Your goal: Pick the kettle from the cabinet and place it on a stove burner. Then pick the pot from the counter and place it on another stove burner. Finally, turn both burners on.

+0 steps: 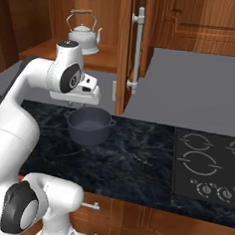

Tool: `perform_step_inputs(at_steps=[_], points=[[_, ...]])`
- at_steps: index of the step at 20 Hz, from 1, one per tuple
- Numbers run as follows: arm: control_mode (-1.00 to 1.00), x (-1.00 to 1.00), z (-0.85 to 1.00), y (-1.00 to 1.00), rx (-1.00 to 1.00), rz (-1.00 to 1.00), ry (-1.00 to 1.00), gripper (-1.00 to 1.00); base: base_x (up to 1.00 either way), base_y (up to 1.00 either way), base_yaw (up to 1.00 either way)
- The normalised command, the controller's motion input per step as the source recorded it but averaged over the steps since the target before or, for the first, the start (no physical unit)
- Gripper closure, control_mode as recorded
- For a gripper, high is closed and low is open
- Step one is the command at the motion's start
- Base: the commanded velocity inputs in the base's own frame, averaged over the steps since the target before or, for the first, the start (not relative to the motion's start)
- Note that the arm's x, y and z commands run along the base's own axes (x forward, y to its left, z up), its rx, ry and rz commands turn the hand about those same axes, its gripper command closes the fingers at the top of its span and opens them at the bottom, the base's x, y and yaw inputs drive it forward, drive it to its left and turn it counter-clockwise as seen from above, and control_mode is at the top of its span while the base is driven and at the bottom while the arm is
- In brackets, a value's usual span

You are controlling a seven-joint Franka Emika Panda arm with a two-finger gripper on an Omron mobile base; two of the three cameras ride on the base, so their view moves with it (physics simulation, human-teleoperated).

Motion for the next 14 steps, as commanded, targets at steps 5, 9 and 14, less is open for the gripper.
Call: perform_step_inputs(at_steps=[5,9,14], points=[[-1.0,-0.17,0.0,0.0,0.0,0.0,-0.07,-1.0,0.0,0.0,0.0],[-1.0,-0.21,0.0,0.05,0.0,0.0,-0.12,-1.0,0.0,0.0,0.0],[-1.0,-0.07,0.05,0.11,0.0,0.0,-0.11,-1.0,0.0,0.0,0.0]])
